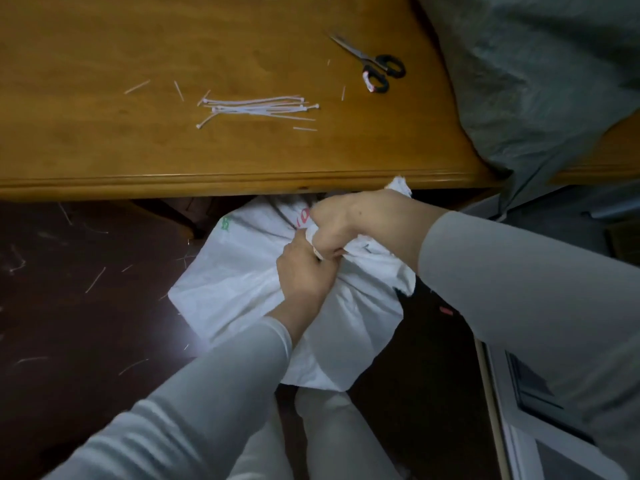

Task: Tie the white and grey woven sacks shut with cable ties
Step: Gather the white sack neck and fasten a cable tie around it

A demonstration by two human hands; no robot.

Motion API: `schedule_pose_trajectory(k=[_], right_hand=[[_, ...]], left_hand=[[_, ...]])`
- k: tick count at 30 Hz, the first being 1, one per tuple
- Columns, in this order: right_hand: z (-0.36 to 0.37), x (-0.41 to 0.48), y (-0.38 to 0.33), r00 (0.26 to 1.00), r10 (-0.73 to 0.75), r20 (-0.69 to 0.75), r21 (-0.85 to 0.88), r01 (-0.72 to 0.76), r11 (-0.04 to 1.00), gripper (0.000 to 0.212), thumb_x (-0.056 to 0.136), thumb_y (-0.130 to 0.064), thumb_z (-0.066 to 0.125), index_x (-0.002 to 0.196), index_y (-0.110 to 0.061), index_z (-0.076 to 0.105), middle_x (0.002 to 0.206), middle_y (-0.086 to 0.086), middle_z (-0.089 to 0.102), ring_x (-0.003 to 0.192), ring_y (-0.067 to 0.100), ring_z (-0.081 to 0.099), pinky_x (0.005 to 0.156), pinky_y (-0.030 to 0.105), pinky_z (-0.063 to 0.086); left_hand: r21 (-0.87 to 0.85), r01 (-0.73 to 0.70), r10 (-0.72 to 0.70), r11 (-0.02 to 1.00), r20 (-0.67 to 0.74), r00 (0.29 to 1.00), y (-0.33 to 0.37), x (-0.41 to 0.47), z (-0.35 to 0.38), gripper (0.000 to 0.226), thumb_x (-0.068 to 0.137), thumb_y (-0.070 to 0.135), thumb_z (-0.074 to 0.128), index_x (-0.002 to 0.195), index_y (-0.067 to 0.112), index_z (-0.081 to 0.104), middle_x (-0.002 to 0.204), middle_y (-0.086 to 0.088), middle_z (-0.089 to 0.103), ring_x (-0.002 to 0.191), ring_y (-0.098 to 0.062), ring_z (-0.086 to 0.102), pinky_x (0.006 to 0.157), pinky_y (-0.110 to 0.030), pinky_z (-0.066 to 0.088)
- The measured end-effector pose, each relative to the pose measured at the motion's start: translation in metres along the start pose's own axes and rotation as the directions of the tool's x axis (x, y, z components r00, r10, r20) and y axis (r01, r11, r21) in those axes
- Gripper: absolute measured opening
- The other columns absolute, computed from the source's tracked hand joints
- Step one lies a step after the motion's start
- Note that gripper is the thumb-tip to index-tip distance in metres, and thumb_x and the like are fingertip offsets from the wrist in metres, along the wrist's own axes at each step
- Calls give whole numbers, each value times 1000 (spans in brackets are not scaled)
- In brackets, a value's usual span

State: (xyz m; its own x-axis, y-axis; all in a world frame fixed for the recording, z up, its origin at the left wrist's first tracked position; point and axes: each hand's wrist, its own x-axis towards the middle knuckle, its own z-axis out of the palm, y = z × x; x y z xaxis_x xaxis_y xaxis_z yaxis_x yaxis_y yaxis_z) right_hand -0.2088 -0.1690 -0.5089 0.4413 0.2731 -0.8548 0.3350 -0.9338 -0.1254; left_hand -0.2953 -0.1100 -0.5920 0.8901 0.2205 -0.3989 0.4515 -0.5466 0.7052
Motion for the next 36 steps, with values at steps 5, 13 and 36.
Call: schedule_pose_trajectory(k=[5,13,36], right_hand=[[-6,-19,-8,512,-341,-788,-314,142,939,27,77,-24,54,100,-14,65,106,7,60,109,27,52,87,30,33],[135,-14,19,887,124,-444,687,248,683,102,64,-39,82,145,-16,25,152,2,25,139,13,27,112,24,26],[129,28,5,938,147,-314,735,142,663,36,76,-33,67,107,-15,63,109,0,63,107,21,58,94,38,47]], left_hand=[[-403,434,-416,806,137,899,-4,17,-7,48,84,33,63,123,6,57,128,-14,58,120,-31,52,98,-32,42],[-569,609,-546,553,305,781,-10,16,-20,59,80,37,68,127,6,51,117,-7,59,101,-28,58,91,-35,47],[-466,314,-169,827,326,930,-27,16,-38,53,61,33,56,111,17,56,109,-3,60,82,-8,57,75,-26,46]])
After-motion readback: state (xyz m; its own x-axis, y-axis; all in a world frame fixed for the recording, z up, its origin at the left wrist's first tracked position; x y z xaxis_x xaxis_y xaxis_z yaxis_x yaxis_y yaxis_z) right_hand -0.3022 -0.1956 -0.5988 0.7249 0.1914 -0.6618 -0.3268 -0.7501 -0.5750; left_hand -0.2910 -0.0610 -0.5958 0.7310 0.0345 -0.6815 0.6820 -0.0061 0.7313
